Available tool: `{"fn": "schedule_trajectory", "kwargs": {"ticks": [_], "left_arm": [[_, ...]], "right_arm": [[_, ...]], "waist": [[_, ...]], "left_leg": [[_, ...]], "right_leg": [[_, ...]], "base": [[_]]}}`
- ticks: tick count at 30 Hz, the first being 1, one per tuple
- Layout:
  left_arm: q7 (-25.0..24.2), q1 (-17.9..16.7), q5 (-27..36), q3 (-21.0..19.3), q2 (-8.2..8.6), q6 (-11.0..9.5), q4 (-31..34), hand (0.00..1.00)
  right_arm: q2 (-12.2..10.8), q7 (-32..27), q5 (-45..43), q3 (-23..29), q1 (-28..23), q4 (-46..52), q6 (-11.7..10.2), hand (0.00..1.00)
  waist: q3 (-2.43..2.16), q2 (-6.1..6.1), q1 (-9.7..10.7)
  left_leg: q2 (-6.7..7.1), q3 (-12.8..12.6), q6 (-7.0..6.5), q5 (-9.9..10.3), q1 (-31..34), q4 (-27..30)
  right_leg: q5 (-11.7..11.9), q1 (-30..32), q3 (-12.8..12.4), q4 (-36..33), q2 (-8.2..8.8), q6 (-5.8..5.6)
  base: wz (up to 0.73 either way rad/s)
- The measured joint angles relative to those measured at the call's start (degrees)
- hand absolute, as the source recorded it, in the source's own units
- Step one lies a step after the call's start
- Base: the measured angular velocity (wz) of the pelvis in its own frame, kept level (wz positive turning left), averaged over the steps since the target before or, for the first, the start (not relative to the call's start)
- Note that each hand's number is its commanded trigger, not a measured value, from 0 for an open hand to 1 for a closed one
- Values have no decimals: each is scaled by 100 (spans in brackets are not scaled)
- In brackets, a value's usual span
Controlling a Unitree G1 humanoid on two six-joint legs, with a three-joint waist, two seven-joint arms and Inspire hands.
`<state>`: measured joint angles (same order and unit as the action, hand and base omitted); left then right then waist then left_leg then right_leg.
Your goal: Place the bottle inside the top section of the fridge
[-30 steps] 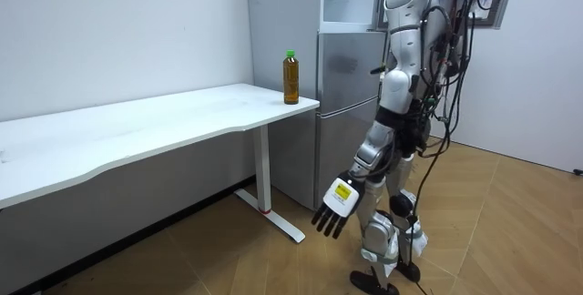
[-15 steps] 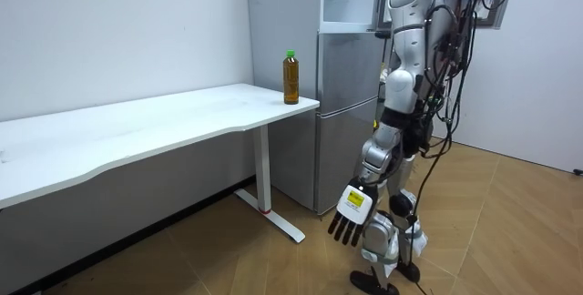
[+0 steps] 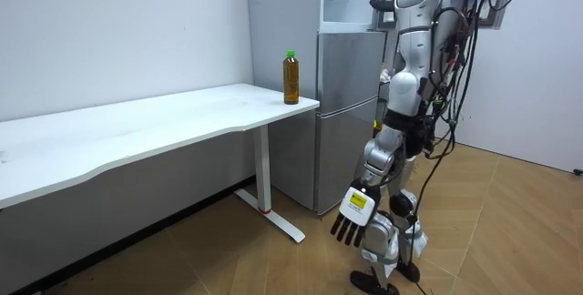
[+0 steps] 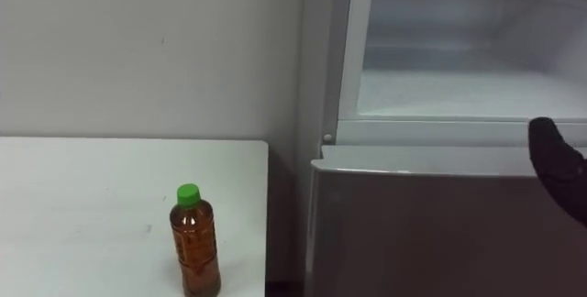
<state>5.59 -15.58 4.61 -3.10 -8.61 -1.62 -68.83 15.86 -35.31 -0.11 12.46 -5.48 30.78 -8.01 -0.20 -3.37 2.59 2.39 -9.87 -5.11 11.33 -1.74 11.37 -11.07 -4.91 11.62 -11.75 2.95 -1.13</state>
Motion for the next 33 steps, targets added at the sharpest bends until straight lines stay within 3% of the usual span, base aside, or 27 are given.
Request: {"fn": "schedule_trajectory", "kwargs": {"ticks": [8,16,21,33], "left_arm": [[-186,7,-41,-3,-78,1,-35,0],[-616,67,-532,8,-140,76,-29,0],[-629,118,-695,124,-167,68,-31,0],[-657,283,-935,231,-168,142,-7,0]], "right_arm": [[7,495,-15,-255,177,4,0,0],[6,875,-27,-630,445,4,2,0],[9,1080,-104,-945,918,21,-3,0],[5,1308,-523,-1591,1024,49,-9,0]], "waist": [[-7,-40,-183],[4,-52,-430],[19,-49,-453],[21,-84,-676]], "left_leg": [[3,73,7,-6,12,13],[16,146,2,-3,15,47],[26,282,6,-2,27,88],[35,427,8,-1,219,223]], "right_leg": [[3,-26,113,6,-1,3],[2,-104,114,6,3,2],[1,-158,132,10,-5,1],[3,-96,354,17,8,1]], "base": [[4],[3],[16],[6]]}}
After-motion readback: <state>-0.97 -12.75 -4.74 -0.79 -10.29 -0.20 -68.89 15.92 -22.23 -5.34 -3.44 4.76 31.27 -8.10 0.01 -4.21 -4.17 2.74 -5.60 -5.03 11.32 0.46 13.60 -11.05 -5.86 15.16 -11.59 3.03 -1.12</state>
